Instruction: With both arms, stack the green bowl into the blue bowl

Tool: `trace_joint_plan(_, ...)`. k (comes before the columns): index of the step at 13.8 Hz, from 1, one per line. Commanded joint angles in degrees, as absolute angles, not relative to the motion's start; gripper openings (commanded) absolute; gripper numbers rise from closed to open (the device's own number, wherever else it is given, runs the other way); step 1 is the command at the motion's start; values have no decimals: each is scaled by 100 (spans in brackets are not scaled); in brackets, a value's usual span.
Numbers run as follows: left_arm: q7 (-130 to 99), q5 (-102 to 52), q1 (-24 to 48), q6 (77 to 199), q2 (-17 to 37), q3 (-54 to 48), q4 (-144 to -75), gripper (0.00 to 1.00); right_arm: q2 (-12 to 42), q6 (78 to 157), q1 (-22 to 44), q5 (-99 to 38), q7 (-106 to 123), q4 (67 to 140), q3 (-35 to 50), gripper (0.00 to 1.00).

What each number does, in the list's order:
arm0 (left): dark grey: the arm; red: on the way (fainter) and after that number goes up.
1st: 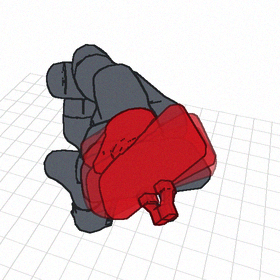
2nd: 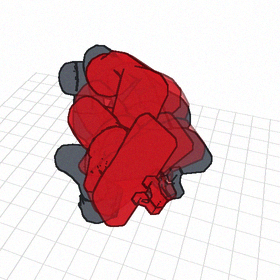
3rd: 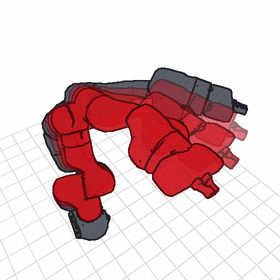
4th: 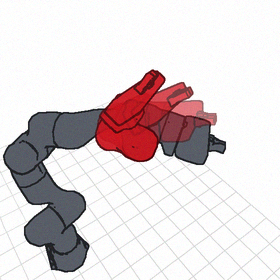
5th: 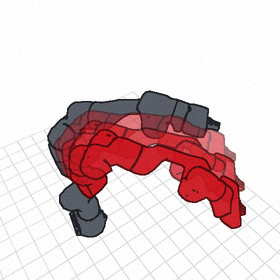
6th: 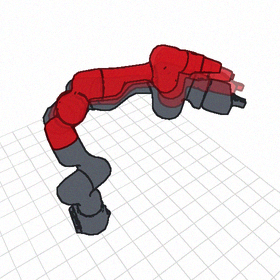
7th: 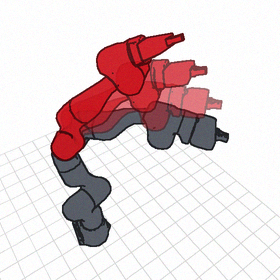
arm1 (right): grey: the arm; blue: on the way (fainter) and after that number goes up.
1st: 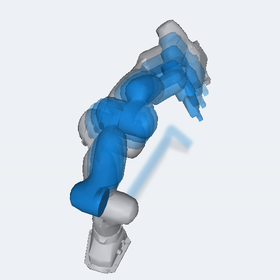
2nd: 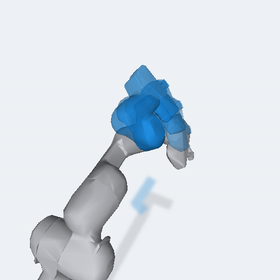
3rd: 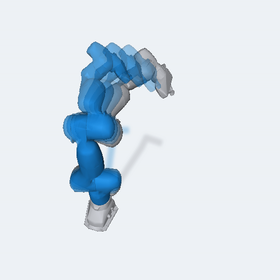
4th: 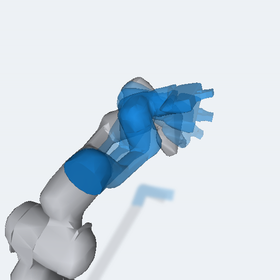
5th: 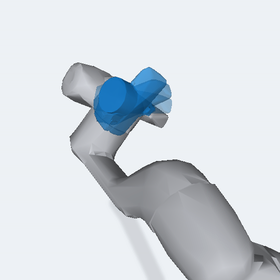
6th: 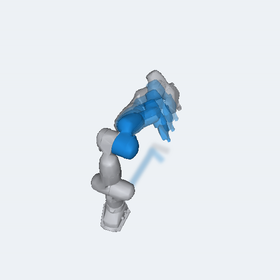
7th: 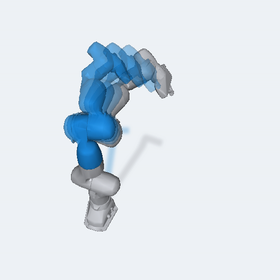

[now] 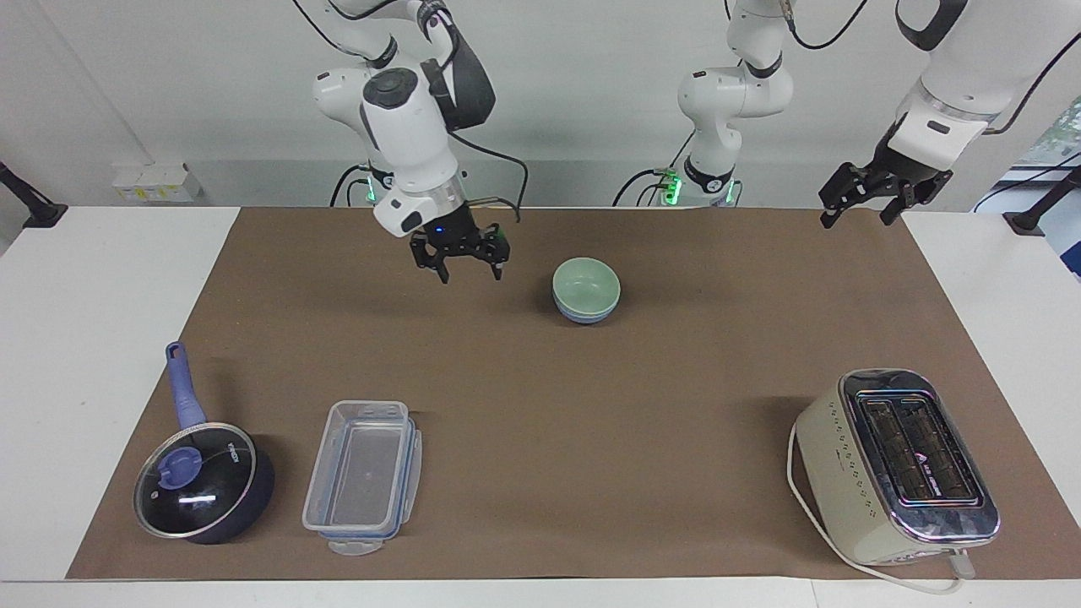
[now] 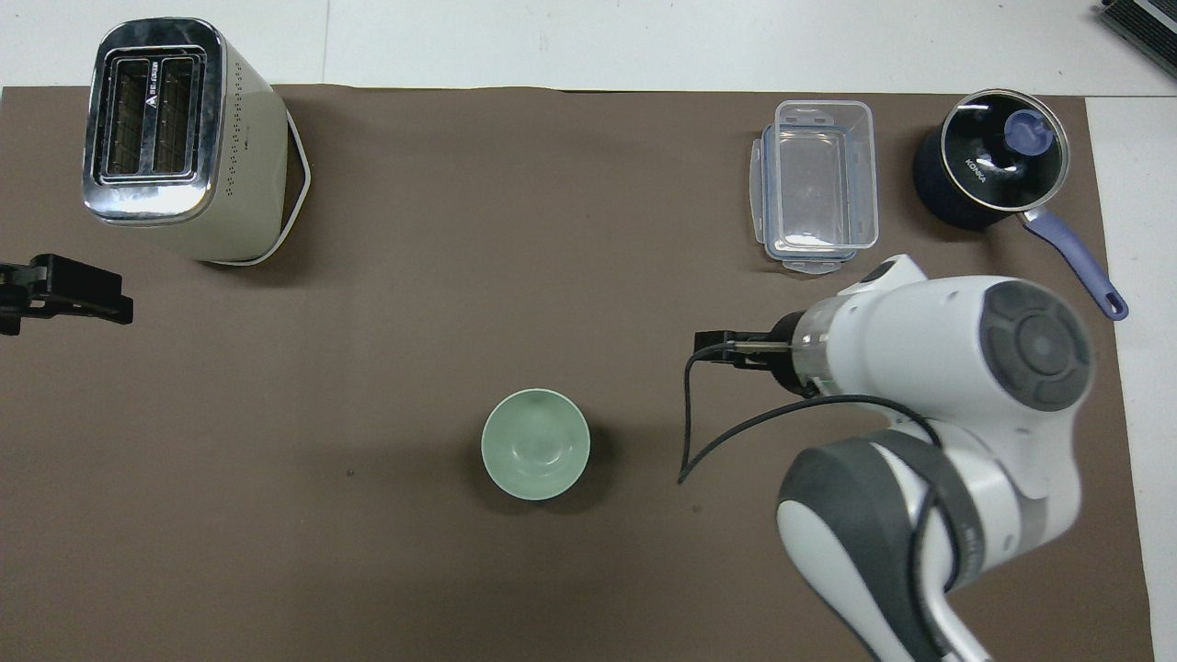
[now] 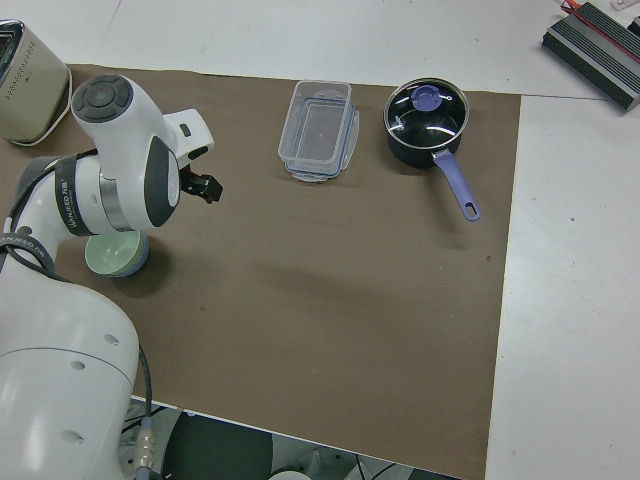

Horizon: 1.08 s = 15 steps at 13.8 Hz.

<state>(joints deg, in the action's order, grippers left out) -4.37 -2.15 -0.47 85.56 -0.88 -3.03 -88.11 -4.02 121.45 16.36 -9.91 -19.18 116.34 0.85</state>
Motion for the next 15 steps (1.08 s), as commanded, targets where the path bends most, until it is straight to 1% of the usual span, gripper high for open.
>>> trace_joint_plan(1,-387,-97,-97,8605,-220,-334,-8965,100,-326,11481,1004,-635,-1452,10902,167,100)
trace_joint_plan(3,-387,-97,-97,8613,-220,-334,-8956,100,-264,11128,705,-178,-1249,10426,150,100)
trace_joint_plan(5,-387,-97,-97,8613,-220,-334,-8965,100,-272,10874,467,-149,-1222,10066,149,100)
trace_joint_plan(7,-387,-97,-97,8613,-220,-334,-8965,100,-220,10024,396,-123,-1213,9425,149,100)
trace_joint_plan(9,-387,-97,-97,8613,-220,-334,-8956,100,-115,9346,290,165,-907,8800,149,100)
trace_joint_plan(13,-387,-97,-97,8605,-220,-334,-8965,100,26,8554,229,281,-686,8219,114,100)
trace_joint_plan(15,-387,-97,-97,8613,-220,-334,-8965,100,35,8473,229,203,-720,8183,123,100)
